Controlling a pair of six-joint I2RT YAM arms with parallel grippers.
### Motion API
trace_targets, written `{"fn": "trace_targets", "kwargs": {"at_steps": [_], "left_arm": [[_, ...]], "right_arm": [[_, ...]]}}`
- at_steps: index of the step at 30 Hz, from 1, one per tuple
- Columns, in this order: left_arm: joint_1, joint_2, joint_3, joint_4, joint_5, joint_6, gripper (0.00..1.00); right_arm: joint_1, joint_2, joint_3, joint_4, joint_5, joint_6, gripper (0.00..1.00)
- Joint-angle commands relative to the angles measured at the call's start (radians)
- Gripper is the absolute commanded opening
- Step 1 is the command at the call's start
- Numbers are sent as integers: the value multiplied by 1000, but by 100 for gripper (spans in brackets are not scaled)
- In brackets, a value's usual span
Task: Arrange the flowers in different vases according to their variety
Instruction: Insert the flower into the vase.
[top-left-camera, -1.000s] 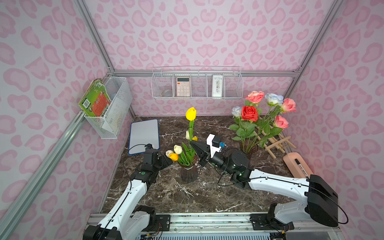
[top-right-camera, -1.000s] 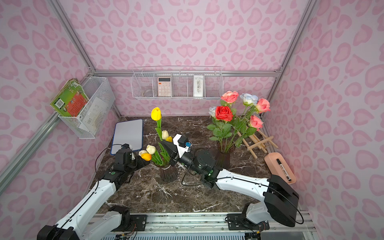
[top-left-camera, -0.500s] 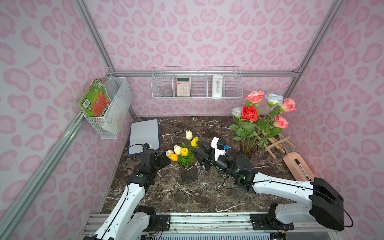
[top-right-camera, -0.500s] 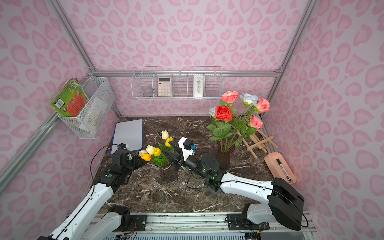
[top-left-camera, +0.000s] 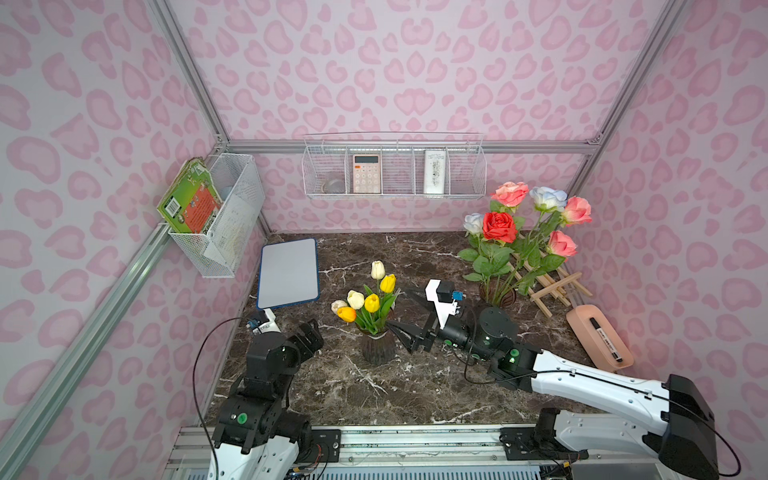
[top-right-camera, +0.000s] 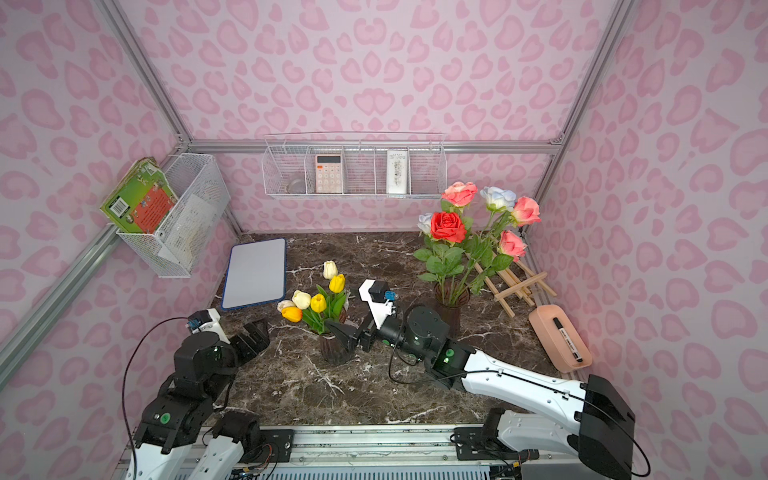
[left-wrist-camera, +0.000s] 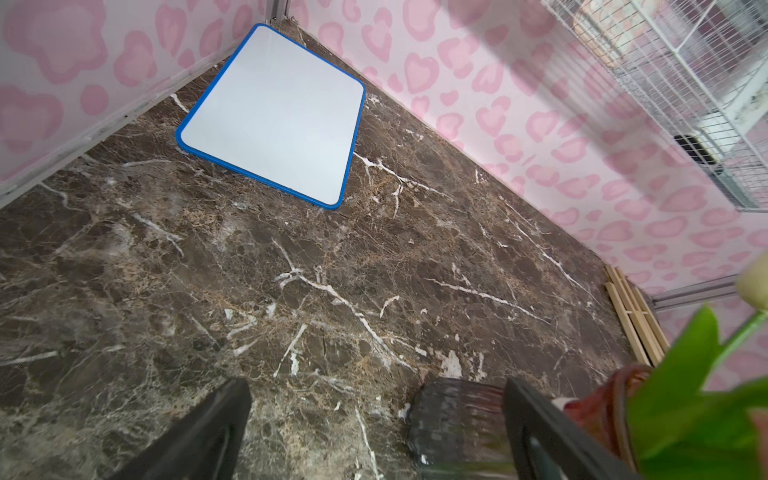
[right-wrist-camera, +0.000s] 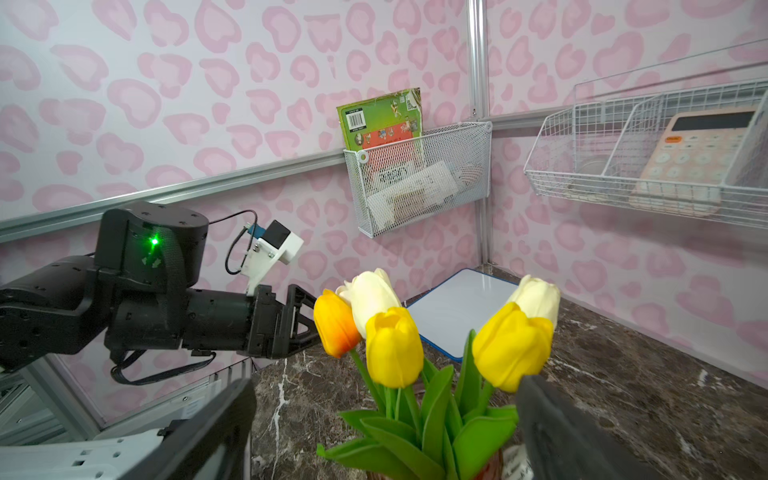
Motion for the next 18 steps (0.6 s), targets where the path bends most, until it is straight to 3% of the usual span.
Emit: {"fn": "trace_targets", "kwargs": {"at_steps": [1,8,13,16,18], "left_arm": [[0,-55,37,-144,27,-19,99],[1,-224,-15,-199,33,-22,99],[1,-216,-66,-120,40,8,99],[1,-169,-151,10,2,34,99],[1,-116,-181,73,-15,52,99]], "right_arm": [[1,-57,-9,-163,72,3,99],[1,-330,-155,-340,246,-41,99],[-21,-540,-243,-469,445,-46,99],[-98,-599,-275,-526,505,-21,99],[-206,-598,-285,-539,432,0,99]]}}
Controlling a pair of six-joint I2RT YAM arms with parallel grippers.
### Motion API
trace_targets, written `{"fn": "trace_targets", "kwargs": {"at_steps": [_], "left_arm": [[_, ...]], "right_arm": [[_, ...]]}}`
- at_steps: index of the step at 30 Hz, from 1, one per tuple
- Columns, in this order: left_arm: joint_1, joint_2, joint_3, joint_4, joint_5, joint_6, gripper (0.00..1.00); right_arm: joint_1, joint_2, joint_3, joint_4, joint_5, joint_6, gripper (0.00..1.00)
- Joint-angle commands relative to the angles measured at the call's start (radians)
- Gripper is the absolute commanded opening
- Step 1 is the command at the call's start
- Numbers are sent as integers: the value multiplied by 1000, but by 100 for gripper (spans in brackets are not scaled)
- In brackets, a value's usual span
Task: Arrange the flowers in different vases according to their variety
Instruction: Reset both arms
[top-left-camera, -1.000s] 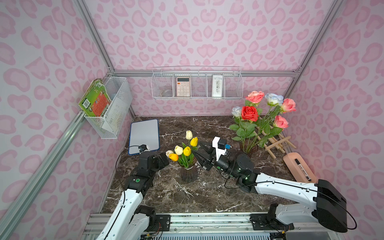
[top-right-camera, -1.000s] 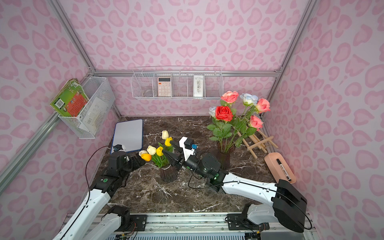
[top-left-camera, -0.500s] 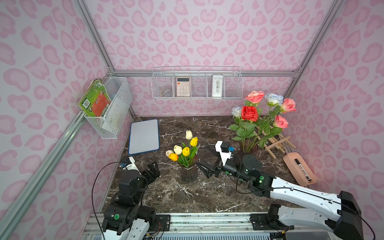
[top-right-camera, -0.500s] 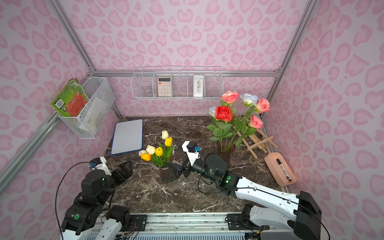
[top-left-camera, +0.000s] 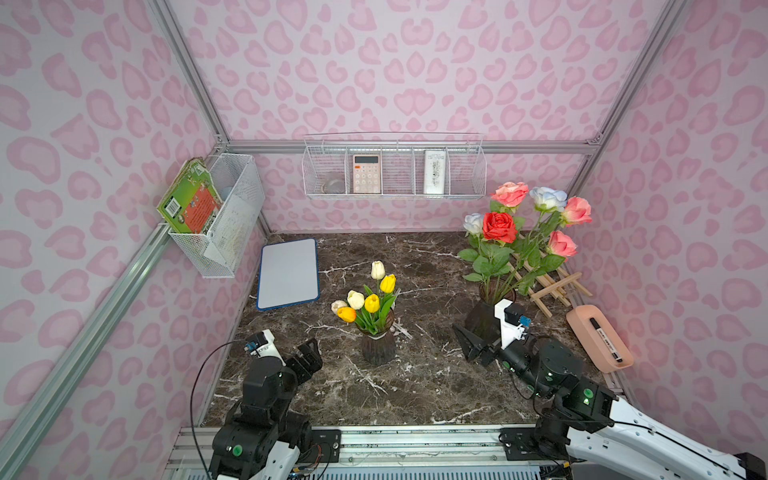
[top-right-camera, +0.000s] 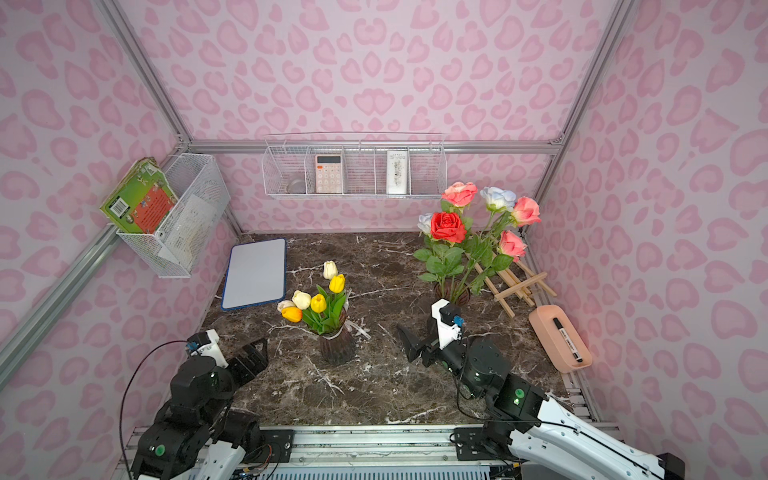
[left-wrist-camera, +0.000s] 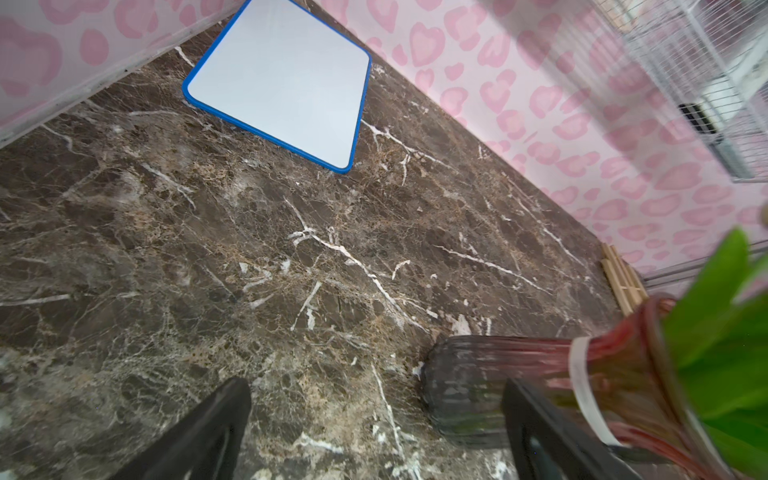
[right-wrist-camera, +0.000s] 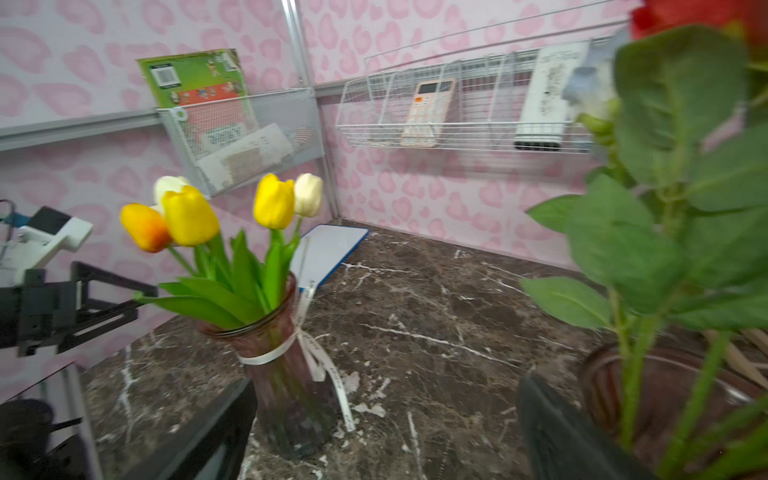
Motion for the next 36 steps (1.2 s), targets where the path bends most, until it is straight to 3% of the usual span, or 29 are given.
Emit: {"fn": "trace_targets", "kwargs": {"at_steps": [1,3,6,13,14,16,19,26,31,36], "left_arm": [[1,73,-34,149,-54,48,99],[1,133,-29,162,-93,41,99],[2,210,-29,225,-107,77,99],[4,300,-50,325,-161,131,99],[3,306,-51,333,-171,140,99],[7,317,-60,368,-196,158,99],[15,366,-57,430,-194,197,99],[48,568,23,506,-212,268,99],[93,678,52,567,-168,296,99],[122,786,79,627,-162,337,99]], "right_arm": [[-149,8,-13,-65,-45,42,99],[-262,32,-18,-67,-149,65,99],[-370,-1,-41,-68,-207,79,99],[-421,-295,-130,-73,-149,48,99],[-422,-340,-149,-63,-133,46,99],[-422,-404,-165,-103,20,82,99],[-424,-409,-175,-141,171,113,99],[-486,-347,-199,-74,325,131,99],[-719,-154,-193,18,129,153,99],[-1141,19,-224,174,-267,207,99]]}}
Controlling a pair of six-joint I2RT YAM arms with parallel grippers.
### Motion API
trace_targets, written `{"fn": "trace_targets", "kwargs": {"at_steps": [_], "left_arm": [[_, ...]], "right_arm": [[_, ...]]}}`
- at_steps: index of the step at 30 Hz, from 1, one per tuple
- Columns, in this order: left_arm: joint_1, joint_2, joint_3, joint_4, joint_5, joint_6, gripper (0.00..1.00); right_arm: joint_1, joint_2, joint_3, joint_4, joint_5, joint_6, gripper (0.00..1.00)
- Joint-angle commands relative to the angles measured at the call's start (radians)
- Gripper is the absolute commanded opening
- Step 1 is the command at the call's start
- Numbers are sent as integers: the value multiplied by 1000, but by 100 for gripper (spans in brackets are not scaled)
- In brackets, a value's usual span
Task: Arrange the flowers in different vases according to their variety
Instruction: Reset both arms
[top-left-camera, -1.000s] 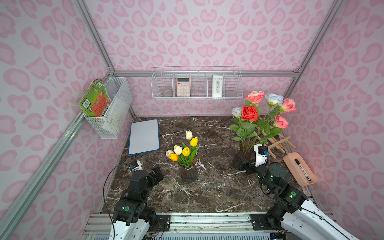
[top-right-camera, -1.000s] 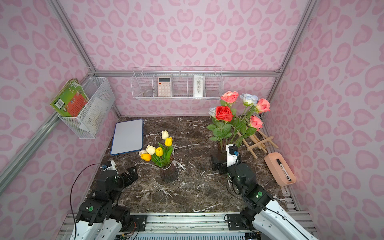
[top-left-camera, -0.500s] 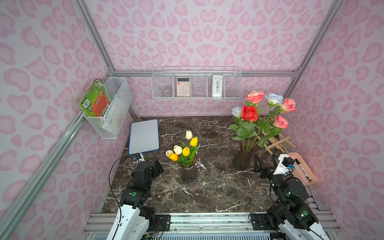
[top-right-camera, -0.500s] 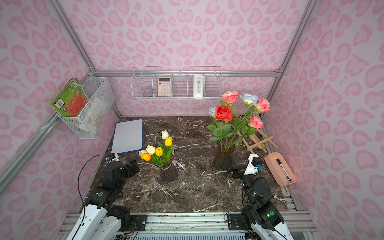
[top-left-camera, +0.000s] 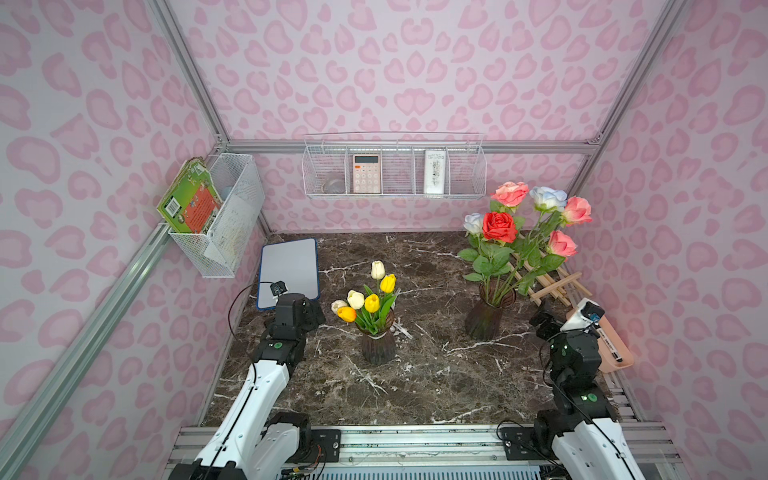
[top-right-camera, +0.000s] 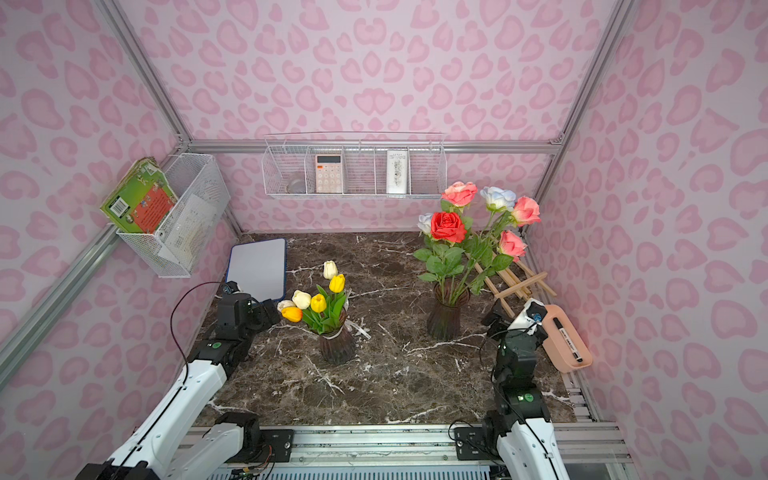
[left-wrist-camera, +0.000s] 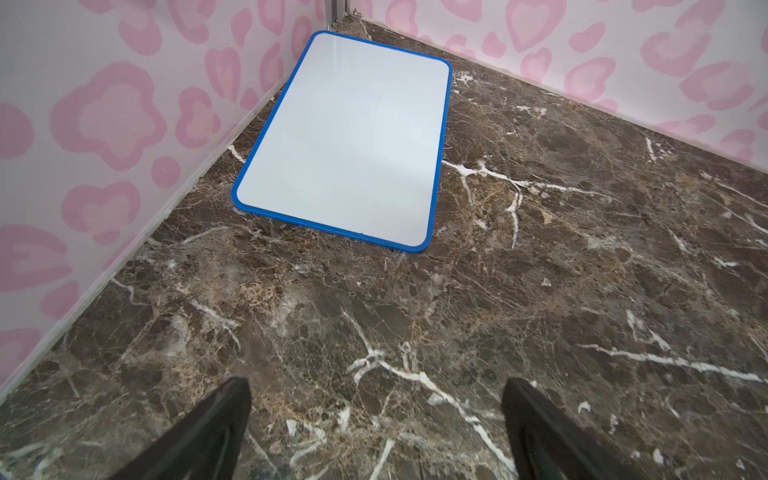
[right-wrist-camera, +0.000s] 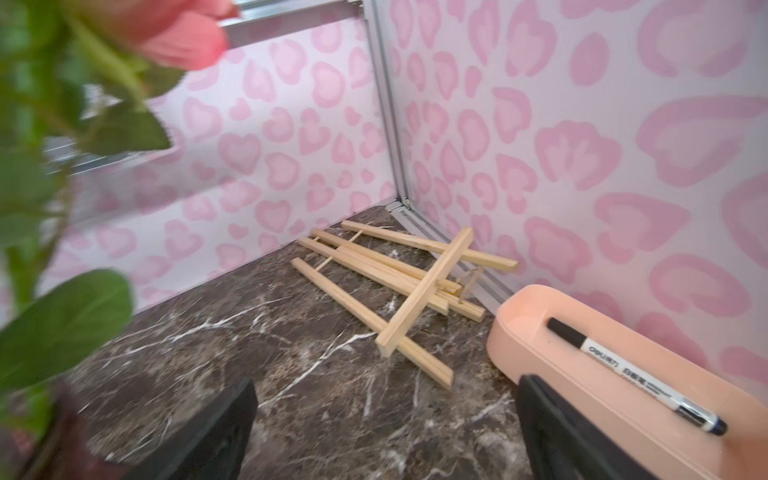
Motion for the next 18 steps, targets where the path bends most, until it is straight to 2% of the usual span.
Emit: {"fn": "trace_targets", "kwargs": {"at_steps": [1,4,9,12,16,18], "left_arm": [[25,53,13,82,20,55,99],[80,99,-14,174,102,93,99],[140,184,-18,246,154,129,99],[168,263,-31,334,209,143,99],[171,345,-45,434,230,178,99],[171,357,-77,522,286,215,99]], "right_arm": [[-227,107,-29,184,-342,62,99],[-325,241,-60,335,-416,64,99],[-309,415,-143,655,-407,0,99],[-245,523,-138,756,-362,-34,99],[-78,687,-122,901,-237,-159,99],[-58,767,-112,948,-234,-170,99]]}}
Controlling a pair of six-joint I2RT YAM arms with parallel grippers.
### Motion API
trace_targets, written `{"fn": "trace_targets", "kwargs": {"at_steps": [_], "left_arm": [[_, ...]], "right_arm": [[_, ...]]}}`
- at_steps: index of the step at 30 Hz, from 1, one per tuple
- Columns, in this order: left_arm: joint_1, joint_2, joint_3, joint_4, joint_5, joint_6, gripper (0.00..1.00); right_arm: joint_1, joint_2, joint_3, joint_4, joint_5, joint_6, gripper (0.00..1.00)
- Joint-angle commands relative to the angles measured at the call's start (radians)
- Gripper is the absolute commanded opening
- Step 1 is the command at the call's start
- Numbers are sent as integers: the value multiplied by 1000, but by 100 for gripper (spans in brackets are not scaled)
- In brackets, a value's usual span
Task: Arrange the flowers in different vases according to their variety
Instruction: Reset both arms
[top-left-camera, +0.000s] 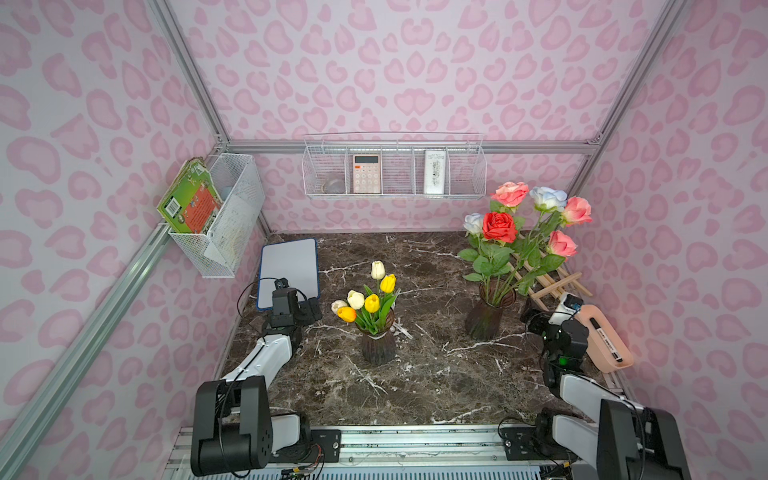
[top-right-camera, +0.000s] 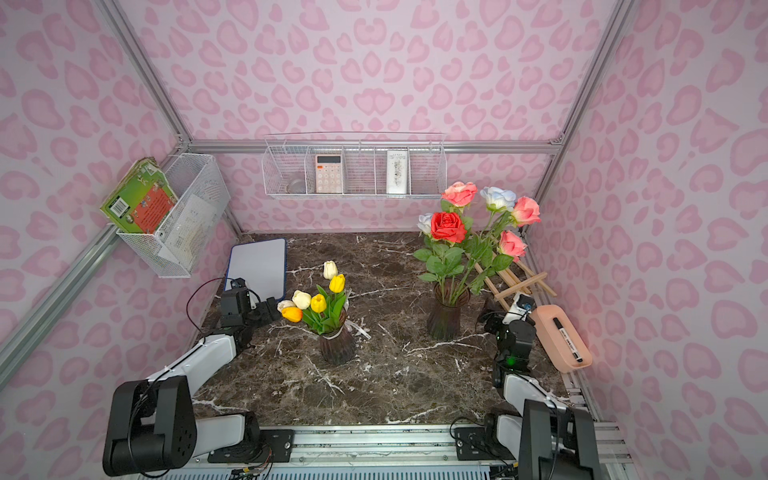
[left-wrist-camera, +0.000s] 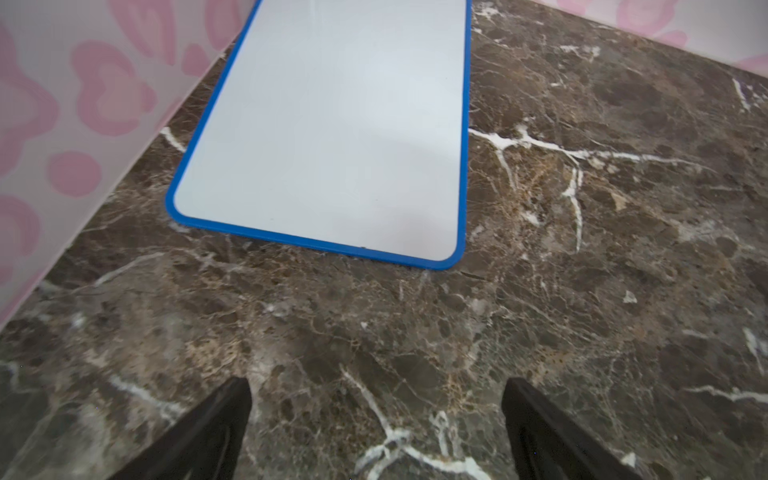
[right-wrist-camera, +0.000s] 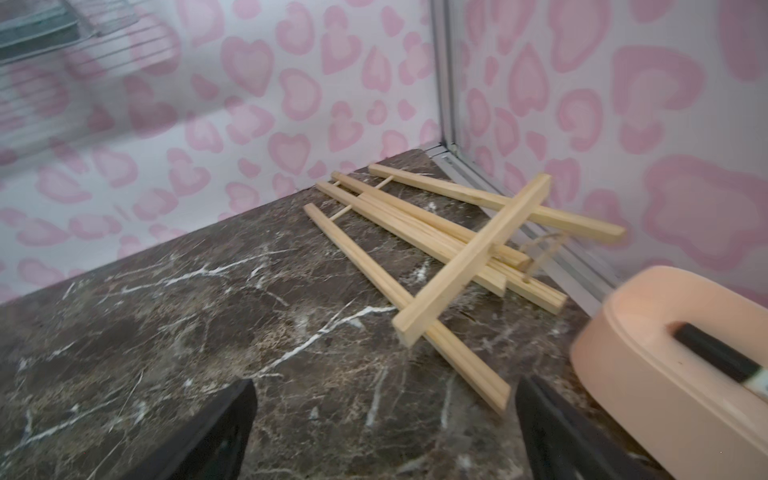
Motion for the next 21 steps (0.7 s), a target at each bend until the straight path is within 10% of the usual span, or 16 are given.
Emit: {"fn": "trace_targets", "kwargs": {"at_steps": [1,21], "left_arm": [[3,8,-37,183,98,78,99],[-90,86,-79,421,218,270,99]], "right_arm": [[28,109,13,198,66,-69,99],[142,387,-3,587,80,-272,99]]}}
